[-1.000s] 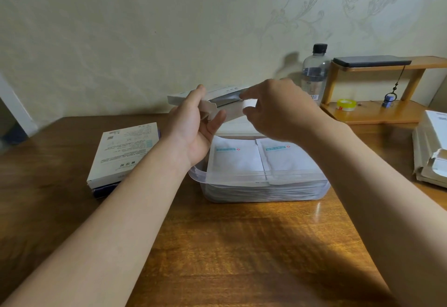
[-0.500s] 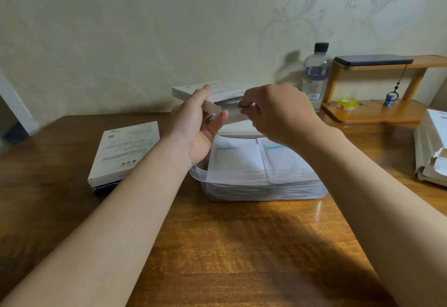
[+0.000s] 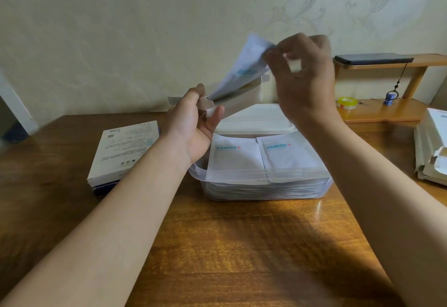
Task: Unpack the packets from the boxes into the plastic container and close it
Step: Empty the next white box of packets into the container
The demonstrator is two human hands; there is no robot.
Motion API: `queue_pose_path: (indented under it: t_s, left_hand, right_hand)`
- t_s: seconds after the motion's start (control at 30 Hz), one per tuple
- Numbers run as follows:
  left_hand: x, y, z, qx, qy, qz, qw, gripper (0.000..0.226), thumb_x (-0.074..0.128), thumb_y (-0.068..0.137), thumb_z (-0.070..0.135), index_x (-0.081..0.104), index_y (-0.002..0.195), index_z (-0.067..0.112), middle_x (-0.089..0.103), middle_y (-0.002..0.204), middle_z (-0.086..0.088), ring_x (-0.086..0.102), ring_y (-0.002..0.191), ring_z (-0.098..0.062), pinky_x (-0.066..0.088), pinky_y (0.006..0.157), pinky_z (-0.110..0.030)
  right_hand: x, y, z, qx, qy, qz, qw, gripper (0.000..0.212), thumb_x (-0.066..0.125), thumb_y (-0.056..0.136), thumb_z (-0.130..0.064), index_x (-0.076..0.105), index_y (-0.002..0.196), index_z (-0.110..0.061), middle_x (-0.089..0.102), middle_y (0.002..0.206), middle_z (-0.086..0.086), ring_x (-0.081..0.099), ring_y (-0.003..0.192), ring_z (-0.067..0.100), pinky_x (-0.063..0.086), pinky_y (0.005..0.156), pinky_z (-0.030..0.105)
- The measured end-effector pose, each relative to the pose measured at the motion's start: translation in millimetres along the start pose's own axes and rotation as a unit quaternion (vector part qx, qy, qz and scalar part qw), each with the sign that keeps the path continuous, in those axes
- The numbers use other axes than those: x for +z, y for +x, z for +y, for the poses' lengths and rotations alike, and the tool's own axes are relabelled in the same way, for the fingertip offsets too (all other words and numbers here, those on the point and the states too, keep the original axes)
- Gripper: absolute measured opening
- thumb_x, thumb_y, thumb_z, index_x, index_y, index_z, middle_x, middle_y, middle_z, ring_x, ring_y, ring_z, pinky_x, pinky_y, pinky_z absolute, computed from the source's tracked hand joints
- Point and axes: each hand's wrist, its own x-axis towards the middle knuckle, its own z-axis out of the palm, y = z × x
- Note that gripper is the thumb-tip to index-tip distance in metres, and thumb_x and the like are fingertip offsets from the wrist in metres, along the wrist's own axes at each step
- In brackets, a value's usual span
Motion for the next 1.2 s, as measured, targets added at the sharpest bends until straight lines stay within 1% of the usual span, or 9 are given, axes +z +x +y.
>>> queue_pose_path:
  t_s: [0.1,0.17,0.3,0.37,0.5,0.67,0.9,1.07,1.2]
  left_hand:
    - [0.1,1.1,0.0,0.001,0.003,0.002,1.0,0.02,0.066,0.097,0.018,0.057,0.081,0.012,0.048,0.054,0.002,0.053,0.041,-0.009,0.05,0.041,-0.017]
    - [-0.4,1.0,-1.1,0.008,0.011,0.004,1.0,0.021,0.065,0.097,0.016,0.057,0.078,0.012,0.047,0.056,0.002,0.053,0.043,-0.009,0.05,0.042,-0.018]
    - [0.7,-1.9,-1.6,0.02,0.011,0.005,1.0,0.023,0.066,0.097,0.016,0.056,0.077,0.01,0.049,0.05,0.003,0.054,0.044,-0.009,0.051,0.043,-0.018]
    - [1.1,-3.2,-1.4,0.023,0.008,0.006,1.0,0.021,0.066,0.097,0.016,0.057,0.079,0.01,0.052,0.052,0.002,0.056,0.046,-0.008,0.052,0.044,-0.018]
    - [0.2,-3.5,-0.6,0.023,0.005,0.005,1.0,0.017,0.067,0.096,0.016,0.059,0.082,0.011,0.055,0.051,0.003,0.056,0.049,-0.007,0.052,0.046,-0.019]
    - [1.0,-6.5,-0.4,0.026,-0.011,-0.005,1.0,0.015,0.061,0.1,0.016,0.055,0.086,0.013,0.05,0.042,0.005,0.053,0.036,-0.006,0.054,0.048,-0.02]
    - [-1.3,-3.3,-0.8,0.032,-0.008,0.015,0.999,0.032,0.066,0.097,0.017,0.05,0.069,0.009,0.048,0.044,0.003,0.055,0.042,-0.01,0.053,0.047,-0.019]
    - [-1.1,-3.7,-1.4,0.038,-0.021,0.019,0.999,0.023,0.068,0.095,0.014,0.056,0.076,0.009,0.051,0.044,0.003,0.056,0.041,-0.007,0.054,0.048,-0.02]
    - [-0.8,-5.4,-1.2,0.042,-0.02,0.012,0.999,0.02,0.065,0.096,0.014,0.056,0.079,0.009,0.055,0.044,0.004,0.061,0.044,-0.008,0.054,0.049,-0.019]
  right_hand:
    - [-6.4,7.6,2.1,-0.014,0.031,0.055,0.998,0.011,0.059,0.095,-0.029,0.057,0.086,-0.023,0.053,0.089,-0.013,0.056,0.098,0.022,0.045,0.082,0.017]
    - [-12.2,13.5,5.2,-0.008,0.056,0.082,0.995,0.015,0.056,0.096,-0.033,0.053,0.082,-0.029,0.059,0.087,-0.006,0.058,0.092,0.02,0.051,0.087,0.033]
    - [-22.0,24.3,11.6,0.057,0.114,0.088,0.988,0.021,0.057,0.094,-0.04,0.055,0.073,-0.042,0.056,0.077,-0.02,0.055,0.081,0.018,0.054,0.076,0.056]
    - [-24.2,25.5,10.5,0.093,0.153,0.075,0.981,0.021,0.057,0.095,-0.039,0.055,0.074,-0.039,0.057,0.083,-0.004,0.056,0.081,0.026,0.056,0.072,0.06]
    - [-24.8,24.2,11.1,0.173,0.262,0.056,0.948,0.022,0.054,0.099,-0.027,0.053,0.076,-0.024,0.055,0.083,0.015,0.053,0.073,0.024,0.052,0.059,0.038]
    - [-27.0,22.8,17.4,0.204,0.282,0.044,0.937,0.025,0.059,0.095,-0.023,0.06,0.071,-0.024,0.052,0.077,0.015,0.045,0.072,0.026,0.035,0.063,0.038]
    - [-22.0,15.9,32.9,0.195,0.159,-0.092,0.963,0.024,0.065,0.093,-0.026,0.062,0.069,-0.028,0.056,0.078,0.007,0.051,0.068,0.019,0.042,0.06,0.029]
    - [-17.1,6.0,36.9,0.18,0.112,-0.183,0.96,0.026,0.061,0.098,-0.017,0.059,0.073,-0.021,0.055,0.059,-0.006,0.048,0.048,0.004,0.039,0.047,0.017]
    - [-10.2,-3.2,33.6,0.193,0.107,-0.253,0.942,0.024,0.061,0.098,-0.02,0.06,0.075,-0.02,0.057,0.073,0.016,0.048,0.06,0.018,0.035,0.052,0.024]
